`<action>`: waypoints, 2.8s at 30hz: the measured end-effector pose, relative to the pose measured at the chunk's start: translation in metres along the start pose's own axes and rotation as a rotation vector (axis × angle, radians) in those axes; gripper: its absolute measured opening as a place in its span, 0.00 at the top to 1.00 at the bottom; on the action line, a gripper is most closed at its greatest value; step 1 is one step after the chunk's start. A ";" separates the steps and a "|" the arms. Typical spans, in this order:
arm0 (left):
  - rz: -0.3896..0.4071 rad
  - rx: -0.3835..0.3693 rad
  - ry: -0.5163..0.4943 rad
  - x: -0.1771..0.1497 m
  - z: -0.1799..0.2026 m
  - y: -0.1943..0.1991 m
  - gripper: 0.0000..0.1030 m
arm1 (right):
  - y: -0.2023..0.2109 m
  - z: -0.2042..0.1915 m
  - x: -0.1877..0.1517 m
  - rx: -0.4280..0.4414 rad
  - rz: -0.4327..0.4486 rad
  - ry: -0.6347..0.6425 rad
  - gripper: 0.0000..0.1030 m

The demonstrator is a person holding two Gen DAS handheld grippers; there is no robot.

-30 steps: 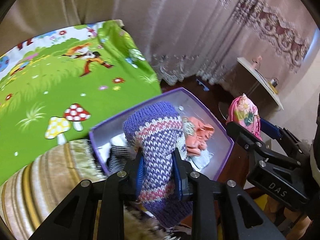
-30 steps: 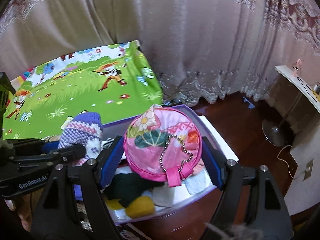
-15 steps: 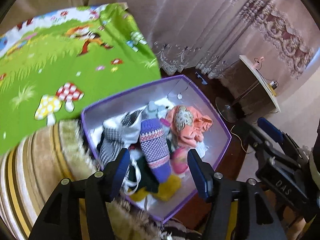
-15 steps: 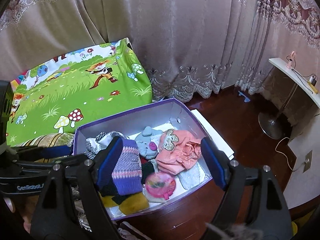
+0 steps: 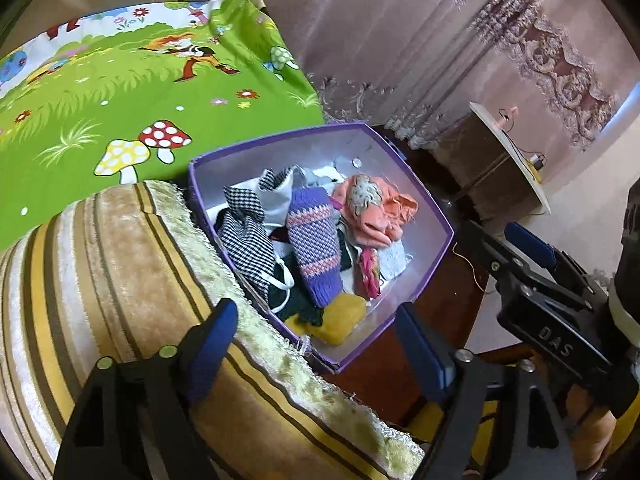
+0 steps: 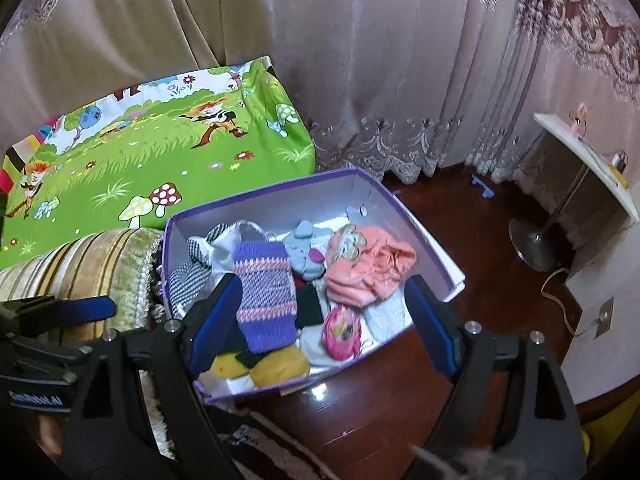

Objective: Organize soft objects

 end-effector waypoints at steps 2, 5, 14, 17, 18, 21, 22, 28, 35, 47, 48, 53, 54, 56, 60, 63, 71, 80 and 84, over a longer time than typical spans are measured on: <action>0.005 -0.002 -0.001 0.000 0.001 -0.001 0.17 | 0.002 0.001 -0.004 -0.006 -0.005 -0.002 0.17; 0.019 -0.008 0.000 0.000 0.003 -0.002 0.13 | -0.001 0.005 -0.008 -0.026 -0.016 -0.005 0.17; 0.010 0.003 0.011 0.002 0.004 -0.007 0.11 | -0.005 0.009 -0.010 -0.032 -0.027 -0.010 0.17; 0.005 0.010 0.000 0.001 0.004 -0.008 0.11 | -0.006 0.008 -0.011 -0.030 -0.028 -0.009 0.17; 0.005 0.010 -0.001 0.001 0.004 -0.008 0.11 | -0.006 0.007 -0.011 -0.029 -0.030 -0.010 0.17; 0.004 0.010 -0.004 0.001 0.004 -0.008 0.11 | -0.006 0.007 -0.012 -0.029 -0.034 -0.009 0.17; 0.004 0.010 -0.004 0.001 0.004 -0.008 0.11 | -0.006 0.007 -0.012 -0.029 -0.034 -0.010 0.17; 0.004 0.008 -0.002 0.001 0.004 -0.008 0.11 | -0.007 0.007 -0.012 -0.029 -0.033 -0.010 0.17; 0.004 0.009 -0.003 0.001 0.004 -0.008 0.11 | -0.007 0.007 -0.012 -0.028 -0.033 -0.011 0.17; 0.004 0.009 -0.003 0.001 0.004 -0.008 0.11 | -0.007 0.007 -0.012 -0.026 -0.033 -0.012 0.17; 0.004 0.009 -0.003 0.001 0.004 -0.008 0.11 | -0.006 0.006 -0.012 -0.025 -0.034 -0.013 0.17; 0.004 0.009 -0.003 0.001 0.004 -0.008 0.11 | -0.007 0.006 -0.012 -0.025 -0.034 -0.014 0.17; 0.003 0.009 -0.003 0.001 0.004 -0.008 0.11 | -0.007 0.007 -0.012 -0.024 -0.034 -0.013 0.17; 0.003 0.009 -0.002 0.002 0.004 -0.008 0.11 | -0.006 0.007 -0.012 -0.024 -0.034 -0.013 0.17; 0.003 0.009 -0.002 0.002 0.004 -0.008 0.11 | -0.006 0.007 -0.012 -0.023 -0.034 -0.014 0.17; 0.003 0.009 -0.002 0.002 0.004 -0.008 0.11 | -0.007 0.007 -0.011 -0.024 -0.034 -0.013 0.17; 0.004 0.009 -0.001 0.002 0.004 -0.008 0.10 | -0.007 0.008 -0.012 -0.024 -0.034 -0.014 0.17; 0.003 0.010 0.000 0.002 0.005 -0.009 0.10 | -0.007 0.007 -0.012 -0.023 -0.035 -0.015 0.17; 0.003 0.010 0.000 0.003 0.005 -0.009 0.10 | -0.007 0.007 -0.011 -0.024 -0.036 -0.018 0.17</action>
Point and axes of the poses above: each gripper's, at about its wrist camera, not at the fingertips, and y roughly against the way its jaws point, z to its right, x to its top, the point moved 3 cm from there along -y, roughly the way its jaws point, and after that the axes turned 2 degrees about -y, right-handed, at the moved point
